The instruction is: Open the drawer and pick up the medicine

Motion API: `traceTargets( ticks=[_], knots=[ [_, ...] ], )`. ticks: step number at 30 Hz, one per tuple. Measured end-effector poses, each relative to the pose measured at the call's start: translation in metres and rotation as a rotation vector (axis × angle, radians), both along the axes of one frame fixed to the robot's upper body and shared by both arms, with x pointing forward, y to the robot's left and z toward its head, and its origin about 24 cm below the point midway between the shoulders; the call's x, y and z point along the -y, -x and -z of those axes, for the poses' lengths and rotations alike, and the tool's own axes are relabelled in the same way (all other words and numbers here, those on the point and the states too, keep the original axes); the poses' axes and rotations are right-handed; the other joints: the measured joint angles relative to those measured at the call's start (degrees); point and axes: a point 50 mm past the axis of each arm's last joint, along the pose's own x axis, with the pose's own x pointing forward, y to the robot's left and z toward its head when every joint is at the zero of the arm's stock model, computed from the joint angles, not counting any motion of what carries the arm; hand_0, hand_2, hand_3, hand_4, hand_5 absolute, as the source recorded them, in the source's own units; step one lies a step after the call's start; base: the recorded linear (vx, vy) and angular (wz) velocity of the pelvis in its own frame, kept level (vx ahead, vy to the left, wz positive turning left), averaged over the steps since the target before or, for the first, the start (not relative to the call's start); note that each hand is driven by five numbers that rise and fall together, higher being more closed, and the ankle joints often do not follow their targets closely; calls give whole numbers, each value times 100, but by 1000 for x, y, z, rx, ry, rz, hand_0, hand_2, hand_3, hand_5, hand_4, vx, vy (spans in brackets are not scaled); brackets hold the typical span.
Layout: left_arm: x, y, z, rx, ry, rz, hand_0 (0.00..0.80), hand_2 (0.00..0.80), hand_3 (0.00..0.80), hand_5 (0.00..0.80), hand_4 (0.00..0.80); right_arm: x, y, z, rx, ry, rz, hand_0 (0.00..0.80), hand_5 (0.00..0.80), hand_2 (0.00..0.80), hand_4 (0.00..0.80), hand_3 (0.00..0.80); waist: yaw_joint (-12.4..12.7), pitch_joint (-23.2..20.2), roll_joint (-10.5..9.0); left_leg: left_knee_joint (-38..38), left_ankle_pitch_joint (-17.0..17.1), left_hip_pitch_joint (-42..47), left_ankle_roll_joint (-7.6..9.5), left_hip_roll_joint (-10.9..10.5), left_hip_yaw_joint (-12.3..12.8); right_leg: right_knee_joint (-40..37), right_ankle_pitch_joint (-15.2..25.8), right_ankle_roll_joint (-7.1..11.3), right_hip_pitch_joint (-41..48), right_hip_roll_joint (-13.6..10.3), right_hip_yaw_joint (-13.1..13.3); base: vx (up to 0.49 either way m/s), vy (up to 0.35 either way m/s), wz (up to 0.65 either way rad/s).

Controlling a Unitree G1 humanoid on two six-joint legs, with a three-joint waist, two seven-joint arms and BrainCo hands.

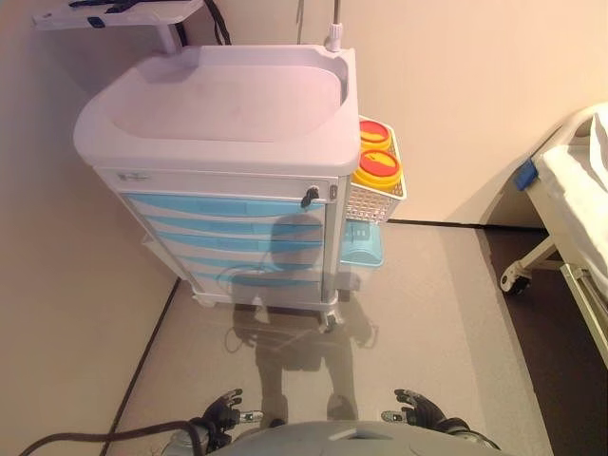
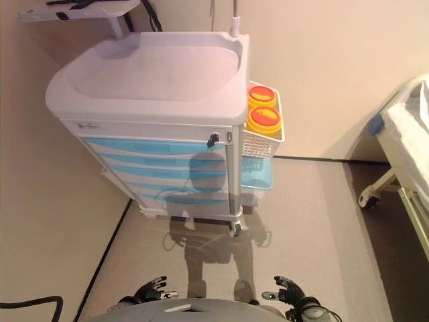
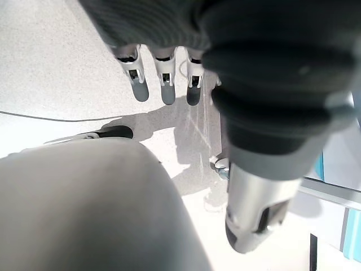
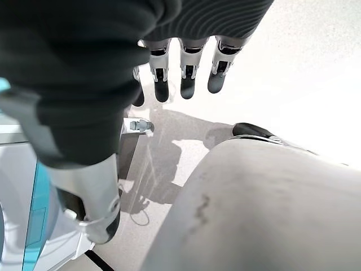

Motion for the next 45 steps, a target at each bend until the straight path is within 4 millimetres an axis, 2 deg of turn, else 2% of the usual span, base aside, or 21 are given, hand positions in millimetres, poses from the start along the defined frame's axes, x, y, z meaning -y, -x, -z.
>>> traceTargets(
  ticks=[21,25,28,33,37,41,45],
  knots=[
    [-2,-2,-1,22,-14,-33,0,0,0,0,0,0,1,0,-1,0,1,0,0,0,0,0,-3,19,-24,2,-1,-4,-1,1,15,16,-2,3,-23,2,21,0,2,0],
    [-2,-6,-2,43,0,-76,0,0,0,0,0,1,-7,-2,29,11,-2,0,0,0,0,0,0,66,-13,64,2,-269,3,4,92,175,-19,29,-382,-8,75,-74,35,-11],
    [-3,-25,-8,112,10,-115,0,0,0,0,0,1,-21,-6,71,24,-6,0,0,0,0,0,3,330,-41,242,9,-603,14,0,143,408,-10,14,-755,-22,146,-117,27,-13],
    [-4,-66,-23,271,46,-202,0,0,0,0,0,-2,-55,-16,160,38,-37,0,0,0,0,0,5,830,-159,528,20,-1119,27,-5,260,818,-7,8,-1389,-40,256,-117,47,-12],
    [-5,-110,-46,442,84,-251,0,0,0,0,0,-5,-88,-29,260,42,-42,0,0,0,0,0,-3,1321,-288,974,-52,-1646,66,-33,377,1346,-36,1,-2009,-67,379,-80,58,-18],
    [-5,-138,-65,564,122,-295,0,0,0,0,0,-3,-98,-34,298,48,-3,0,0,0,0,0,-79,1593,-446,1280,-146,-1947,132,-81,506,1657,-70,45,-2396,-111,558,-65,79,-17],
    [-15,-162,-89,728,221,-434,0,0,0,0,0,-5,-112,-42,352,31,23,0,0,0,0,0,-204,1820,-677,1852,-343,-2508,232,-96,688,1967,-46,106,-2932,-125,805,-83,78,-24]
  ],
)
